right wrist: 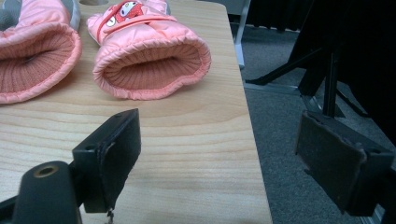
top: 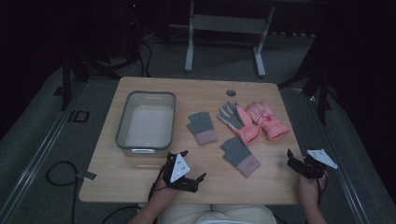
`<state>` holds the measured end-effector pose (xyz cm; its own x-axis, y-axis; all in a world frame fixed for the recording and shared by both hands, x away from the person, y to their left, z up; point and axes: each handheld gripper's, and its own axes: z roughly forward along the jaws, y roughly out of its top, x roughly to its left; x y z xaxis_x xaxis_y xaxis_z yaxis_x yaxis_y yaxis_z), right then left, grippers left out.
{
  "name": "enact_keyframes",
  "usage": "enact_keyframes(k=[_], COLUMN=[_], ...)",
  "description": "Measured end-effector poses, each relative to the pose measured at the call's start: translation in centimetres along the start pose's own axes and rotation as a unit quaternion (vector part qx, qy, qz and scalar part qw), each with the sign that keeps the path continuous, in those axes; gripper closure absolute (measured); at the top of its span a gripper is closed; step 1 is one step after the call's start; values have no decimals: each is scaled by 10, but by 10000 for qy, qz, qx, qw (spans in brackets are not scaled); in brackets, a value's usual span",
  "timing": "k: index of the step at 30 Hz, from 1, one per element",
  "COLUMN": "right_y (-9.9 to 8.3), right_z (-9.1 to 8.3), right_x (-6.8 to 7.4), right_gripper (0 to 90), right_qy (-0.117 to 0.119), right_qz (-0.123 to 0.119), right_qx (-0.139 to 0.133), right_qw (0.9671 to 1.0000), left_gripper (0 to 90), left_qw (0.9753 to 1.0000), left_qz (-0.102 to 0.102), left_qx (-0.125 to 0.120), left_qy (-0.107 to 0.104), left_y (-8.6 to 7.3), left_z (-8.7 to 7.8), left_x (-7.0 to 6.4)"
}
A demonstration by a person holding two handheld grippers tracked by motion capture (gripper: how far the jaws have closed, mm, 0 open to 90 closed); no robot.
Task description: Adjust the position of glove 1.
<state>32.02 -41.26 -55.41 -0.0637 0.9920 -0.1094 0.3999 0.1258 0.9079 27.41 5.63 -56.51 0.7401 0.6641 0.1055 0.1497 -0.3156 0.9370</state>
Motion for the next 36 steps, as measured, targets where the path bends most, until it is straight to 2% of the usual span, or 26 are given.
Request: enact_keyframes(k=[3,7,11,14,16,22,24,29,31,34,36], right_y=[0,0,0,3,5,9,13,26,33,43,49], right_z=[0,1,1,5,6,8,9,7,6,6,7], right_x=[0,-2,-3,1,2,0,-2,2,5,6,8], right_gripper=[144,143,143,140,137,127,126,122,145,151,154], right_qy=[-76,-206,-204,-33,-39,76,179,302,426,698,788], right_qz=[-6,46,83,-38,-107,-50,9,-31,10,144,155], right_qx=[35,86,200,525,673,885,994,1154,1180,1293,1311], right_qw=[10000,9997,9996,9986,9977,9960,9949,9929,9921,9890,9881], left_gripper=[0,0,0,0,0,0,0,0,0,0,0], left_qw=[10000,9999,9999,9999,9999,9999,9999,9999,9999,9999,9998], left_qz=[-95,-105,-98,-105,-99,-107,-121,-139,-142,-136,-169], left_qx=[-21,13,25,27,12,10,7,-1,-3,-9,-29], left_qy=[-22,-34,-53,-47,-36,-62,-66,-72,-61,-58,-52], left_y=[0,0,0,0,0,0,0,0,0,0,0], left_z=[0,0,1,0,0,0,0,0,0,0,0], left_x=[2,2,2,3,2,3,2,3,3,2,3])
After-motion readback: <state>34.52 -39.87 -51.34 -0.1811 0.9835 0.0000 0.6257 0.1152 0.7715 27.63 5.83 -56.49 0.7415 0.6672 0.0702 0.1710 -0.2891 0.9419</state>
